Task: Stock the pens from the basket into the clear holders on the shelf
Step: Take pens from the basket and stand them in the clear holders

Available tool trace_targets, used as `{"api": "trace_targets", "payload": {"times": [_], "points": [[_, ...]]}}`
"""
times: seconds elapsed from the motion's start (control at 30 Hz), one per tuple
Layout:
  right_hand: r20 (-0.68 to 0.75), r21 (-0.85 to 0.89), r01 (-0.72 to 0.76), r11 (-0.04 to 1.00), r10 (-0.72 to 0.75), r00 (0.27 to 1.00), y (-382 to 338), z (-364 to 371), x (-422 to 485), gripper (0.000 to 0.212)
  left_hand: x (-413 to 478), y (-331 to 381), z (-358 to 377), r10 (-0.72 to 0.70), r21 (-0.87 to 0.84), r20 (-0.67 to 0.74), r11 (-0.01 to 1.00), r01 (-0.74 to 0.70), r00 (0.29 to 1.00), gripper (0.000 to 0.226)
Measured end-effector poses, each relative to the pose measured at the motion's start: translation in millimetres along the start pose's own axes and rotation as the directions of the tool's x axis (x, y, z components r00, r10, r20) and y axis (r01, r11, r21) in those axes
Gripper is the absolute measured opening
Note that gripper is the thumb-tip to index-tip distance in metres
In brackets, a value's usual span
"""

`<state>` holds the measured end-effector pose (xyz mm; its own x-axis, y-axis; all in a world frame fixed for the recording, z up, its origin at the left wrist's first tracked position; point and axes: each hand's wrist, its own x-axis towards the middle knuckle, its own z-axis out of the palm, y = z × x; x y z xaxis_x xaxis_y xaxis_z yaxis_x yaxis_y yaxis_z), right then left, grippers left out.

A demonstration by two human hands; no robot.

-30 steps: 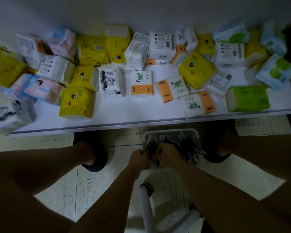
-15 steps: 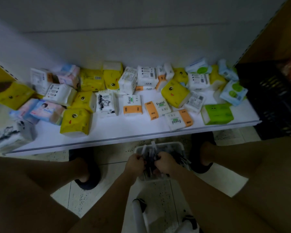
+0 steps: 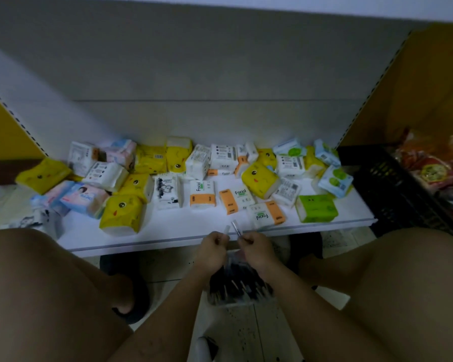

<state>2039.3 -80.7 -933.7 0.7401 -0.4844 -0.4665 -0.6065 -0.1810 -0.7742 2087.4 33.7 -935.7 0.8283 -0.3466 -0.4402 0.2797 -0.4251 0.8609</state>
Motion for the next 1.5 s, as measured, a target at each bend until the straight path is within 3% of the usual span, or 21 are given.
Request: {"api": "trace_targets", "payload": {"times": [0.23,0.33,0.47,0.67,0.73,1.03,1.17,1.33,1.5], "points": [[-0.138,-0.093,0.278,0.956,-0.289,0.947,-42,-11,-18,0.023,-11,44,-18,0.156,-0.153,-0.079,0.974,-0.167,0.985,0.012],[-0.214,-0.017,0.323,0.946,-0.319,0.923,-61,-19,-17,0.027,-17,67,-28,0.204,-0.2,-0.083,0.956,-0.217,0.975,0.01],[-0.21,0.138,0.371,0.918,-0.339,0.917,-95,-30,-22,0.023,-22,101,-42,0.234,-0.244,-0.125,0.935,-0.258,0.964,0.014],[-0.252,0.135,0.59,0.796,-0.549,0.797,-146,-60,-39,0.014,-37,159,-71,0.391,-0.168,-0.168,0.893,-0.418,0.905,0.008],[-0.258,0.133,0.641,0.756,-0.598,0.759,-165,-72,-46,0.02,-44,180,-84,0.48,-0.089,-0.163,0.863,-0.498,0.862,0.004],[-0.268,0.134,0.84,0.527,-0.796,0.542,-253,-116,-96,0.024,-97,273,-124,0.791,0.124,-0.156,0.61,-0.783,0.591,0.031],[-0.288,0.127,0.883,0.452,-0.835,0.469,-290,-129,-113,0.019,-118,305,-144,0.843,0.185,-0.199,0.532,-0.826,0.499,0.034],[-0.263,0.057,0.923,0.381,-0.886,0.382,-332,-137,-135,0.046,-142,341,-173,0.878,0.297,-0.25,0.471,-0.831,0.408,0.031],[-0.229,0.058,0.955,0.291,-0.927,0.296,-382,-139,-147,0.031,-158,376,-204,0.894,0.363,-0.312,0.424,-0.83,0.32,0.03]]}}
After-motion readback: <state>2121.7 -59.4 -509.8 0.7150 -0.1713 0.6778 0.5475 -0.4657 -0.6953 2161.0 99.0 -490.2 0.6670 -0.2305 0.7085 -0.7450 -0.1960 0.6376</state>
